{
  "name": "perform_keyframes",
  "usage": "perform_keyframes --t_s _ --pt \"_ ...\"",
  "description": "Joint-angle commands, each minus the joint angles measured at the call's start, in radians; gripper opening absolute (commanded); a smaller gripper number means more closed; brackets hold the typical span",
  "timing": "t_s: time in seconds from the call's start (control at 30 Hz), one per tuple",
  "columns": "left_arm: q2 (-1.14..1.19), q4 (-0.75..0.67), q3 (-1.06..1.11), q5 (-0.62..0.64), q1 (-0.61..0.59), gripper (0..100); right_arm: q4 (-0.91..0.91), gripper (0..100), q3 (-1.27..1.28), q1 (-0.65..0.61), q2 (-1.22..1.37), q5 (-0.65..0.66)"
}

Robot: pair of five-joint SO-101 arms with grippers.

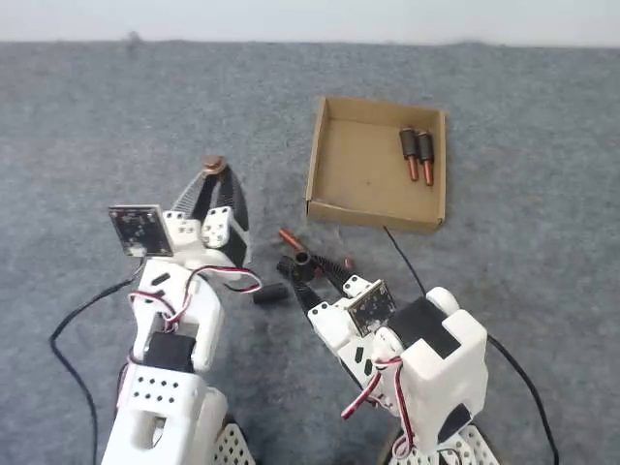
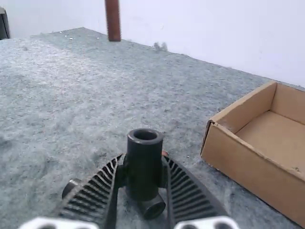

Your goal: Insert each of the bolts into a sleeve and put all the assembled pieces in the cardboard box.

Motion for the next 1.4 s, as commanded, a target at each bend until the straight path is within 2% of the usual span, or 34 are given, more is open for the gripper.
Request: perform_keyframes --t_s 0.0,0.17,0.37,0.8,1.03,1.37 --pt "-0.031 0.002 -0.081 0.020 0.057 1 0.007 0.6 -0.018 0.004 -0.002 0.017" --pt "-0.031 0.005 -0.076 0.020 0.132 1 0.007 0.6 -0.018 0.004 -0.002 0.017" --pt "-0.031 0.078 -0.076 0.020 0.184 1 0.004 0.6 -0.014 -0.001 -0.002 0.017" --pt "-0.025 0.074 -0.007 0.020 0.198 1 0.004 0.6 0.002 -0.033 -0.008 0.017" --pt "-0.025 -0.046 0.111 0.018 0.230 1 0.004 0.6 0.002 -0.035 -0.010 0.017" --pt "-0.031 -0.049 0.127 0.018 0.259 1 0.004 0.6 0.002 -0.033 -0.010 0.017"
